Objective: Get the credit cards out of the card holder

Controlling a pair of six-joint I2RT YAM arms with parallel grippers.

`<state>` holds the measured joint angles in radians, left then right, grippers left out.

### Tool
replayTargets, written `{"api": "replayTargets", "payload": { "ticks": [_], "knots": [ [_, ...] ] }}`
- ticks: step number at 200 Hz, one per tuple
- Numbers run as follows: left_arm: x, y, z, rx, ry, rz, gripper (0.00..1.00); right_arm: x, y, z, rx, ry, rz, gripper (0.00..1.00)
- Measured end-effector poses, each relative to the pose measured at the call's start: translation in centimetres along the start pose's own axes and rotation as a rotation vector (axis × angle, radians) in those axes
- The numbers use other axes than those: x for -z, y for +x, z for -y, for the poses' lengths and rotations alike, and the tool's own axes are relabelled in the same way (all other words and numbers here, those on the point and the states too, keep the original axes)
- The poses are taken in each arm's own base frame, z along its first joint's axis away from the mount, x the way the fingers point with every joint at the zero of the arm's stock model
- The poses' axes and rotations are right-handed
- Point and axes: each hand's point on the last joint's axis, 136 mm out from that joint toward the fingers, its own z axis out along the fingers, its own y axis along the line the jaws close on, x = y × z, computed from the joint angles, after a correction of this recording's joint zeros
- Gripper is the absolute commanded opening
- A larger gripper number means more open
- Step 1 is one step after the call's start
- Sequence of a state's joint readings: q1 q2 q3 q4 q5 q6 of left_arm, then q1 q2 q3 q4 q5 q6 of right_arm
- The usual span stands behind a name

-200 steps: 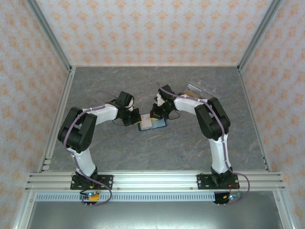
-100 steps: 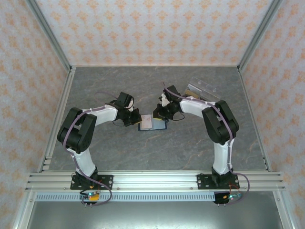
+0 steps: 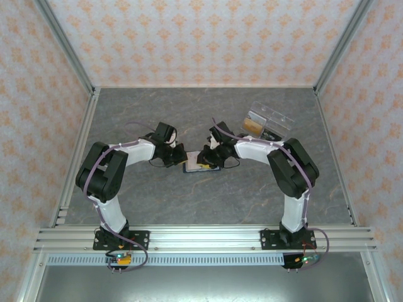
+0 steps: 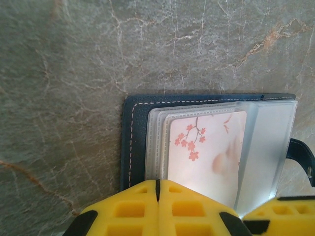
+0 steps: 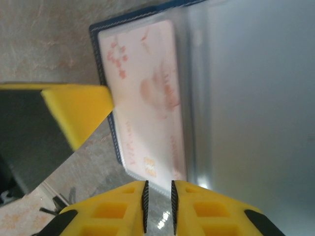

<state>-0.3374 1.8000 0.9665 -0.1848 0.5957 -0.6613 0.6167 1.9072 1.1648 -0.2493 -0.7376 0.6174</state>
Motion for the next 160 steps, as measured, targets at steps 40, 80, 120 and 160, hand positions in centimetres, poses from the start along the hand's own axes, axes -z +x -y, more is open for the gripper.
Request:
{"api": "replayTargets", "payload": {
  "ticks": [40,80,120,160],
  "knots": [
    [0.0,-0.1,0.1,0.002,0.003,0.003,0.03,-0.6,-0.2,0.9,-0.016,0.024,-0.001,0.2],
    [0.0,-0.1,0.1,0.002,0.003,0.003,0.02,-0.6,-0.4,0.9,-0.011,0.032,0.006,0.24],
    [0.0,-0.1,0.1,0.001,0.002,0.003,0.02,-0.6,-0.5,1.1,0.0,0.042,0.015,0.21],
    [0.0,-0.2,0.0,0.005,0.001,0.005,0.01,-0.5,-0.5,0.7,0.004,0.008,0.005,0.13]
  ]
}}
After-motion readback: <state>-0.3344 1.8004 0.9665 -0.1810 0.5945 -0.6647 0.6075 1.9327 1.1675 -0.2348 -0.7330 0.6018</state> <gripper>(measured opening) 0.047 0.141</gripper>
